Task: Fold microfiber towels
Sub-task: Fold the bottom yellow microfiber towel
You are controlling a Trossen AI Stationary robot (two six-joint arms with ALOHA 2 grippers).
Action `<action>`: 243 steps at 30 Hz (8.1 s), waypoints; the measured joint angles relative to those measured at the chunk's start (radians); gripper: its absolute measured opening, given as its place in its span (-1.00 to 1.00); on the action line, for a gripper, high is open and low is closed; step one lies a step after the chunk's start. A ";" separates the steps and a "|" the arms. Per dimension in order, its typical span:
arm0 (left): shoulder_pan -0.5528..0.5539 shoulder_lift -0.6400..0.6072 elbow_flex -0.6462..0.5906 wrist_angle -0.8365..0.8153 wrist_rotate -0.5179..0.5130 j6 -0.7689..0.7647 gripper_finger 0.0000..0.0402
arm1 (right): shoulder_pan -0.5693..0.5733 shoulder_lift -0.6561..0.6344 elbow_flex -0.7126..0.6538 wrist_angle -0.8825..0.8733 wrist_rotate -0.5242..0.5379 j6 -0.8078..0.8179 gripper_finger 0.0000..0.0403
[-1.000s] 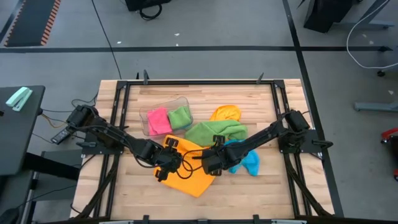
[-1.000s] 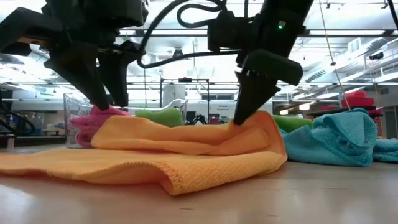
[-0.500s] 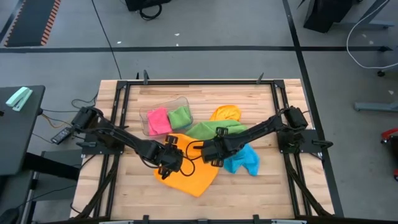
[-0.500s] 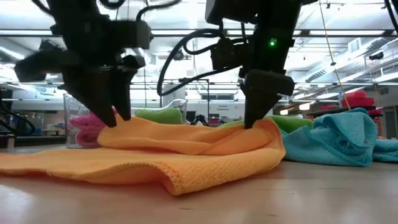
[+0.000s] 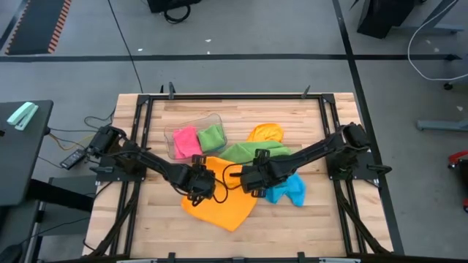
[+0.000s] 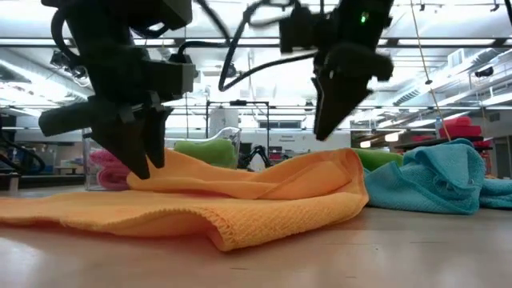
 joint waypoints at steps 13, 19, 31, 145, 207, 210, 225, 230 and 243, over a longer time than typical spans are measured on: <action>0.000 0.000 -0.026 0.005 0.000 -0.003 -0.14 | 0.066 0.014 -0.062 0.303 -0.060 -0.116 0.05; 0.000 0.000 -0.026 0.015 0.000 0.006 -0.14 | 0.069 0.014 -0.190 0.502 -0.069 -0.091 0.05; 0.017 0.000 -0.026 0.156 -0.009 -0.001 -0.14 | 0.069 0.014 -0.283 0.730 0.019 -0.064 0.05; 0.116 -0.005 -0.110 0.240 -0.034 0.318 -0.14 | -0.024 0.007 -0.441 0.795 -0.104 -0.189 -0.43; 0.042 -0.113 -0.110 0.179 0.133 0.182 -0.14 | -0.031 -0.026 -0.433 0.782 -0.113 -0.074 -0.79; 0.017 -0.113 -0.110 0.176 0.170 0.180 -0.14 | -0.031 -0.026 -0.433 0.782 -0.112 -0.071 -0.79; -0.022 -0.111 -0.110 0.238 0.176 0.135 -0.14 | -0.031 -0.026 -0.433 0.782 -0.113 -0.055 -0.79; -0.038 -0.078 -0.110 0.281 0.202 0.105 -0.14 | -0.031 -0.026 -0.433 0.782 -0.112 -0.044 -0.79; -0.097 0.018 -0.106 0.302 0.208 0.057 -0.14 | -0.031 -0.026 -0.434 0.784 -0.112 -0.033 -0.79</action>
